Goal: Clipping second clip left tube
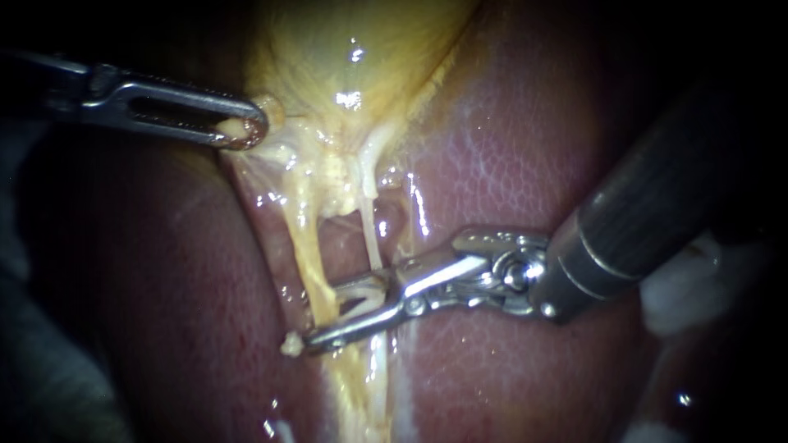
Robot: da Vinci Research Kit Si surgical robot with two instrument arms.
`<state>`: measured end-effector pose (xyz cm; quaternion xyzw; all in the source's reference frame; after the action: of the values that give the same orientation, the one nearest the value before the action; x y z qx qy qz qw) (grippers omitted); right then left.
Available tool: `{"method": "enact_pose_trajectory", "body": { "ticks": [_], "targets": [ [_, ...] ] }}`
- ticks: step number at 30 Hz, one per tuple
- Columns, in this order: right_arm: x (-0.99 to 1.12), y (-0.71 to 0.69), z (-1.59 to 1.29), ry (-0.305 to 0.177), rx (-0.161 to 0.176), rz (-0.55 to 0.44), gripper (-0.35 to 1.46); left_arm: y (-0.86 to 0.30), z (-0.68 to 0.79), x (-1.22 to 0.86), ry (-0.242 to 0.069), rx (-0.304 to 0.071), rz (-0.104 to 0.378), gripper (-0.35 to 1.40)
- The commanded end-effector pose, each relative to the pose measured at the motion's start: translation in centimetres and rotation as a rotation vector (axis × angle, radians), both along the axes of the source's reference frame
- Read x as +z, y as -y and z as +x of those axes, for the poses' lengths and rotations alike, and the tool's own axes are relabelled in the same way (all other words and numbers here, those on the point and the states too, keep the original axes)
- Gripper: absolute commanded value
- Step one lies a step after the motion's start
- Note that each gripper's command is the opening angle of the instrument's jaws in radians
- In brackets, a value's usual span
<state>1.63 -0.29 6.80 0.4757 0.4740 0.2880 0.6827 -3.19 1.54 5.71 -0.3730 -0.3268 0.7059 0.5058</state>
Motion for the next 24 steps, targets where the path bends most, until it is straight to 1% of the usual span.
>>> {"method": "enact_pose_trajectory", "body": {
  "ticks": [1, 11, 19, 24],
  "targets": [
    [-0.01, 0.0, 0.0, 0.002, -0.001, 0.0, 0.49, 0.0, 0.0, -0.01, 0.001, 0.0, 0.0, -0.35],
    [-0.09, -0.01, 0.01, -0.026, 0.014, 0.013, 0.49, 0.0, 0.0, -0.01, 0.001, 0.0, 0.0, -0.35],
    [-0.13, -0.12, -0.03, -0.028, 0.014, 0.02, 0.49, 0.0, 0.0, -0.01, 0.001, 0.0, 0.0, -0.35],
    [-0.12, -0.15, -0.04, -0.028, 0.015, 0.02, 0.49, 0.0, 0.0, -0.01, 0.001, 0.0, 0.0, -0.35]
  ]
}}
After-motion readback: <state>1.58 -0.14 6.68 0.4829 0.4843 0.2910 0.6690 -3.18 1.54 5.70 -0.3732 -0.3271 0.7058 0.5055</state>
